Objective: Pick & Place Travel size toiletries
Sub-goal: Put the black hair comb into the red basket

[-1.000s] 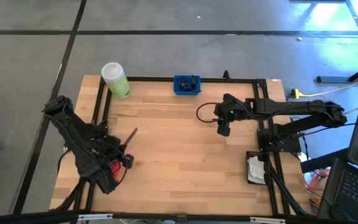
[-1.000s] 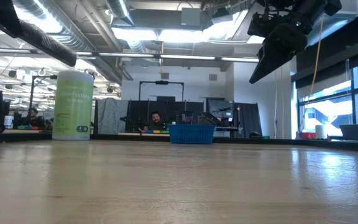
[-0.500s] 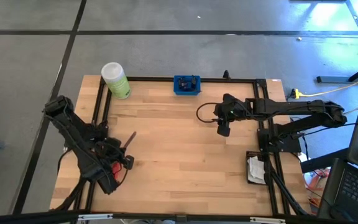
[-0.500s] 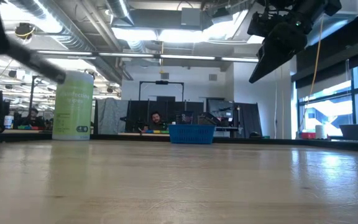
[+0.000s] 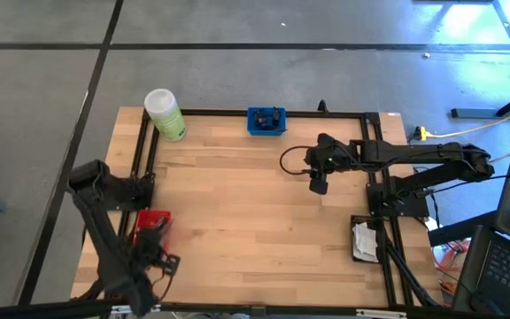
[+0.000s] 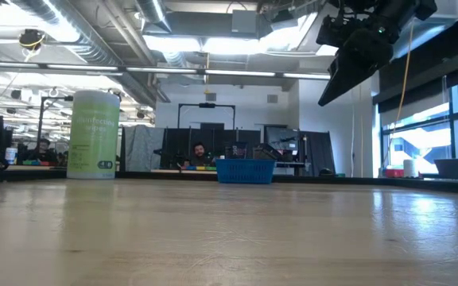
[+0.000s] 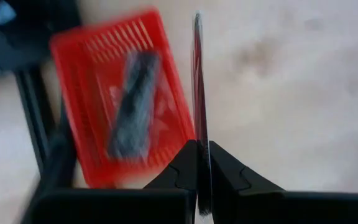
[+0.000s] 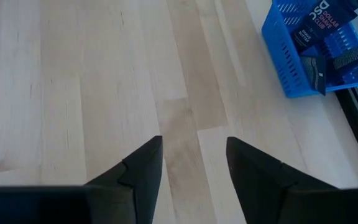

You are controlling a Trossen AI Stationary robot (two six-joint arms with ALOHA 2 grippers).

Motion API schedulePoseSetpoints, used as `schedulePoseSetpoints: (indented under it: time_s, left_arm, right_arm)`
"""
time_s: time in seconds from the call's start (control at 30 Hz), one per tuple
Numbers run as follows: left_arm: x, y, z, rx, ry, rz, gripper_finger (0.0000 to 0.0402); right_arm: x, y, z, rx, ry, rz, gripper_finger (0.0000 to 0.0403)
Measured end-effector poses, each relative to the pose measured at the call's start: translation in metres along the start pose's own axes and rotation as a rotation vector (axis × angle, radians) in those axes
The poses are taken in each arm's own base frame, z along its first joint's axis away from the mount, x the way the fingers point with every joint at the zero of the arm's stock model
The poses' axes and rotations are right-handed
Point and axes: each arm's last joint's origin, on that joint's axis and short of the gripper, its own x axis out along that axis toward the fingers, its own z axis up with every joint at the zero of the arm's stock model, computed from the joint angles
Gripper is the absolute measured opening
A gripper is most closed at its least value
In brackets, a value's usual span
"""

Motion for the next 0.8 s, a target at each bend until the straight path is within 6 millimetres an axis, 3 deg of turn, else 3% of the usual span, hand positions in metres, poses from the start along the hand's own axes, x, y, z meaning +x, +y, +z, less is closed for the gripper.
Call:
schedulePoseSetpoints:
  time_s: [0.17, 0.37, 0.8]
  left_arm:
    - [-0.016, -0.012, -0.019, 0.011, 0.06, -0.024, 0.001]
    - [-0.008, -0.012, -0.031, 0.027, 0.093, 0.067, 0.0008]
    - [0.0, -0.012, -0.031, 0.028, 0.098, 0.124, 0.0008]
  right_arm:
    - [0.0, 0.0, 0.0, 0.005, 0.0, 0.0, 0.0173]
    - [0.0, 0.0, 0.0, 0.027, 0.0, 0.011, 0.0166]
    - [0.0, 0.002, 0.0, 0.038, 0.0, 0.052, 0.0155]
